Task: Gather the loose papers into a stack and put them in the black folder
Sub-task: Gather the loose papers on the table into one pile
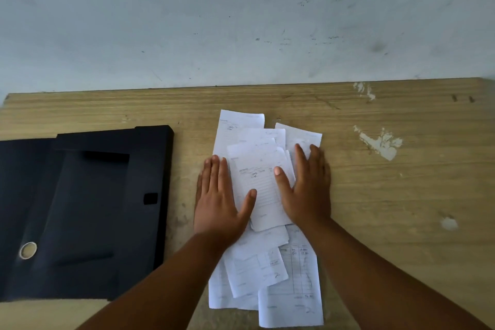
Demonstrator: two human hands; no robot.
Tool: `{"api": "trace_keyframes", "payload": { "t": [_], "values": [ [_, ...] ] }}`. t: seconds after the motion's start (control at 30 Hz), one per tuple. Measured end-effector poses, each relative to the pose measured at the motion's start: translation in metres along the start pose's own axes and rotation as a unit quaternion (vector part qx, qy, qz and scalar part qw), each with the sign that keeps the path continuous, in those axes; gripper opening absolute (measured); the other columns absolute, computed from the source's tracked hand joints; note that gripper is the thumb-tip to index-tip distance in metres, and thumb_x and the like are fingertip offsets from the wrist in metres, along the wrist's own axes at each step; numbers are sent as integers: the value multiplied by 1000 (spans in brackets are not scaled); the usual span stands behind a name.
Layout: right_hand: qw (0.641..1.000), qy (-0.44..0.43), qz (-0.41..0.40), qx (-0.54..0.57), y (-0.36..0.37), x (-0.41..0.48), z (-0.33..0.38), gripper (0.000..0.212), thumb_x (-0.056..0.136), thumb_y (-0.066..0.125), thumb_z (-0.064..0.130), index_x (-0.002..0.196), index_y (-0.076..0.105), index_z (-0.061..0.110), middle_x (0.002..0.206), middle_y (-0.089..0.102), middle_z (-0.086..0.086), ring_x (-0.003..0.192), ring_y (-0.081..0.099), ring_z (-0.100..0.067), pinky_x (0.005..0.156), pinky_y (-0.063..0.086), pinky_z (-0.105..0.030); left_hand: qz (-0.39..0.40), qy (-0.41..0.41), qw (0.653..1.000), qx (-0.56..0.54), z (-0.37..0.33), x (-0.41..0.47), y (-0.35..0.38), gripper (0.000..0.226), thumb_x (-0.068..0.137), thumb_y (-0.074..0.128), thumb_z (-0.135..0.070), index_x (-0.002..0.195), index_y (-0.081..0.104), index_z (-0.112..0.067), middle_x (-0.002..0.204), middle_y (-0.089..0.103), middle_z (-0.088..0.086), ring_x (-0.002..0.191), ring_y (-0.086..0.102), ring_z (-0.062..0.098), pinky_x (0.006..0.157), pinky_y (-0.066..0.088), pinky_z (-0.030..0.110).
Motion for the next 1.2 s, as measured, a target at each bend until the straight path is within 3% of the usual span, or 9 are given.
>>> {"api": "trace_keyframes", "payload": {
  "t": [0.2, 0.3, 0.47, 0.63, 0.73, 0.83, 0.93, 1.03, 1.2],
  "values": [
    [996, -40, 0, 74, -2, -24, 0, 68, 93, 42, 54, 149, 34, 16, 162, 24, -13, 147, 30, -28, 116, 32, -49, -3, 25, 999, -20, -5, -33, -3, 95, 92, 27, -75, 160, 24, -8, 166, 30, 13, 155, 25, 29, 123, 19, 42],
    [992, -48, -34, 109, -8, -24, -6, 62, 94, 46, 45, 145, 42, 12, 159, 31, -13, 146, 32, -26, 115, 32, -48, 10, 32, 999, -39, -3, -45, 2, 95, 91, 40, -71, 162, 16, -13, 170, 19, 13, 154, 24, 31, 119, 26, 43],
    [998, -24, -17, 54, -3, -7, 2, 65, 94, 37, 49, 147, 38, 12, 160, 29, -18, 148, 24, -33, 119, 25, -53, 10, 30, 999, -36, -7, -33, 7, 98, 92, 31, -74, 164, 6, -14, 173, -5, 12, 159, 0, 30, 126, 15, 47],
    [987, -61, 22, 146, 5, -13, 16, 62, 97, 37, 47, 148, 38, 12, 160, 31, -12, 148, 30, -24, 117, 33, -46, -16, 59, 995, -80, -15, -15, 5, 92, 94, 40, -64, 162, 16, -7, 172, 9, 14, 160, 5, 26, 127, 16, 47],
    [976, -89, -48, 191, -9, -1, 18, 48, 99, 45, 34, 139, 47, 8, 145, 48, -9, 133, 47, -18, 107, 43, -42, -28, 69, 994, -86, -13, -6, 4, 87, 94, 42, -61, 160, 27, -6, 170, 20, 11, 160, 7, 26, 128, 14, 45],
    [978, -115, -89, 149, -16, 28, 25, 41, 97, 48, 31, 131, 53, 8, 133, 58, -7, 121, 54, -22, 102, 44, -43, -37, 63, 994, -86, -10, 0, 3, 85, 93, 45, -59, 156, 36, -4, 167, 29, 14, 159, 14, 28, 127, 19, 47],
    [978, -172, 2, 117, 0, 62, 42, 48, 97, 44, 37, 136, 51, 9, 140, 54, -8, 133, 47, -26, 109, 39, -47, -40, 59, 993, -90, -11, 2, 2, 82, 94, 44, -57, 155, 38, -3, 165, 33, 15, 158, 19, 29, 126, 24, 52],
    [961, -244, 126, 25, 24, 82, 58, 62, 97, 32, 49, 147, 42, 14, 154, 40, -8, 149, 26, -28, 119, 24, -48, -42, 61, 992, -106, -9, 1, 2, 81, 95, 43, -55, 156, 36, -3, 167, 30, 14, 158, 18, 27, 125, 24, 52],
    [929, -305, 165, -130, 34, 82, 51, 69, 97, 20, 57, 156, 23, 21, 164, 24, 1, 154, 6, -23, 124, 7, -45, -57, 71, 985, -143, -8, 2, 0, 85, 97, 37, -61, 157, 33, -1, 168, 27, 15, 159, 13, 27, 126, 22, 53]
  ]
}}
Point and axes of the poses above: each hand's wrist, its own x-axis towards the middle knuckle, its own y-axis out of the palm, z = x × y, the point moved 5 cm from there along x, towards the middle knuckle
